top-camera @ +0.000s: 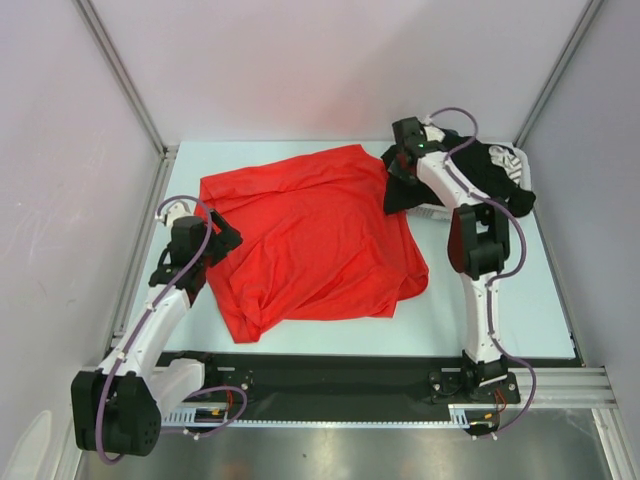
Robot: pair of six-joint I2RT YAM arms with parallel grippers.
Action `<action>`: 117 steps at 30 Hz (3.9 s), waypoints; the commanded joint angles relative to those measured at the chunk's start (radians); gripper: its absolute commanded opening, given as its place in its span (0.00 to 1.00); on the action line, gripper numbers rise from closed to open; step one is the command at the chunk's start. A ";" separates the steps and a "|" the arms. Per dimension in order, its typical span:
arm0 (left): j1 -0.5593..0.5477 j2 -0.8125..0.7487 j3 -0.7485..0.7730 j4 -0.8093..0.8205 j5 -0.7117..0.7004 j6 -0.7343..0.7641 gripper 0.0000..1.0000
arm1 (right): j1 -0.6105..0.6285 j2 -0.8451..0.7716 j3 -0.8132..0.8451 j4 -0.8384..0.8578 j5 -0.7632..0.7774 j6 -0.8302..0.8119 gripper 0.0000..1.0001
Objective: Fold and stack the tank tops
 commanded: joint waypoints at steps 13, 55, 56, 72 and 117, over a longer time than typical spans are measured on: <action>-0.021 -0.006 0.007 0.022 -0.014 0.026 1.00 | -0.252 0.018 0.099 0.091 0.273 1.017 0.00; -0.165 -0.155 -0.046 -0.006 -0.019 0.026 1.00 | -0.199 -0.279 -0.207 0.078 -0.201 -1.007 0.80; -0.165 -0.148 -0.051 -0.003 -0.019 0.024 1.00 | -0.200 -0.249 -0.188 0.065 -0.192 -1.016 0.80; -0.168 -0.097 -0.048 0.036 -0.030 0.036 1.00 | -0.269 0.081 0.178 -0.008 -0.207 -0.755 0.07; 0.131 0.619 0.536 0.028 -0.074 0.038 0.98 | -0.069 0.254 0.312 0.459 -0.586 -0.263 0.68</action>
